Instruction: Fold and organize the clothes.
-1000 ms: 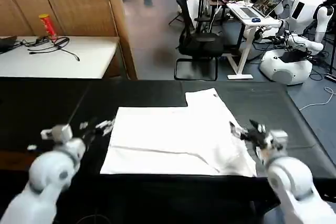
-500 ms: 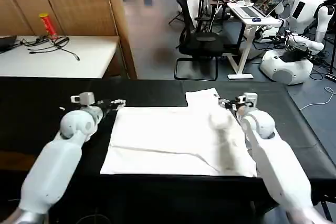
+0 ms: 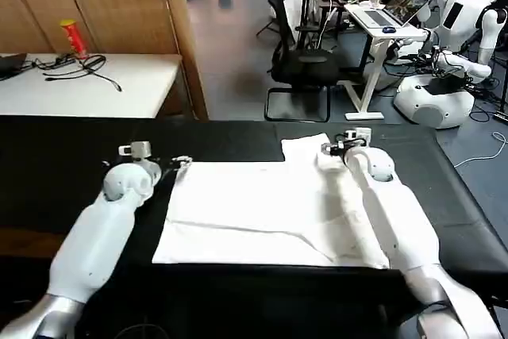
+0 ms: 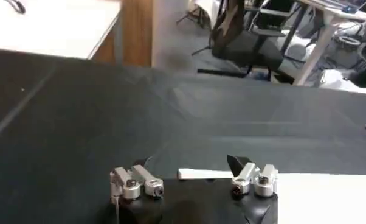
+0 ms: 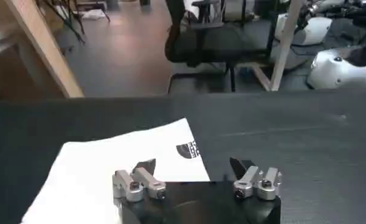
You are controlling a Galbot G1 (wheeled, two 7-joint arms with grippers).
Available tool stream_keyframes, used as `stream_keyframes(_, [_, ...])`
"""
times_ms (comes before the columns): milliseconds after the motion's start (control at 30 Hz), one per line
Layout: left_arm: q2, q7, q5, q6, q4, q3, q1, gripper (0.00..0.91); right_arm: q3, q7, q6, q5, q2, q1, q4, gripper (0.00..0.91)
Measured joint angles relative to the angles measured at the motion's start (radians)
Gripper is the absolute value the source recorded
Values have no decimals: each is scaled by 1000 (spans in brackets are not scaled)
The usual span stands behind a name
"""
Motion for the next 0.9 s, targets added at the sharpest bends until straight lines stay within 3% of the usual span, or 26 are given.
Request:
stream_keyframes(67, [0,8,1,-2,3,0,1,751,3,3,-2,-6,4,0,-5,878])
stream_keyframes(167, [-2,20,13,-9,9,0,0,644,8,7,-6,-14,7,-7,-3,800])
stream_keyframes(200, [-3,24,17,-11,11,0,0,556,8,7,-8,-15,6,-11,0,751])
stream_keyframes(267, [-6,30,28,-13,16,3,0,390,10,7,-10,-15,4,-14,3,556])
stream_keyframes(300, [-6,33,33,-14,18,5,0,254,11,7,-10,-15,4,-16,3,390])
stream_keyframes(367, [-6,39,42,-17,19,7,2,176,14,7,-10,-16,4,-17,1,185])
stream_keyframes(433, [-6,42,48,-18,20,10,2,156,16,6,-9,-20,5,-21,-5,88])
stream_keyframes(600, [-6,49,62,-16,22,18,1,146,16,4,-3,-23,11,-31,7,49])
stream_keyframes(667, [-6,53,68,-15,21,22,1,137,14,-3,11,-33,10,-35,12,0])
stream_keyframes(900, [-6,64,84,-24,15,34,-1,137,15,-26,90,-27,-7,-59,52,0])
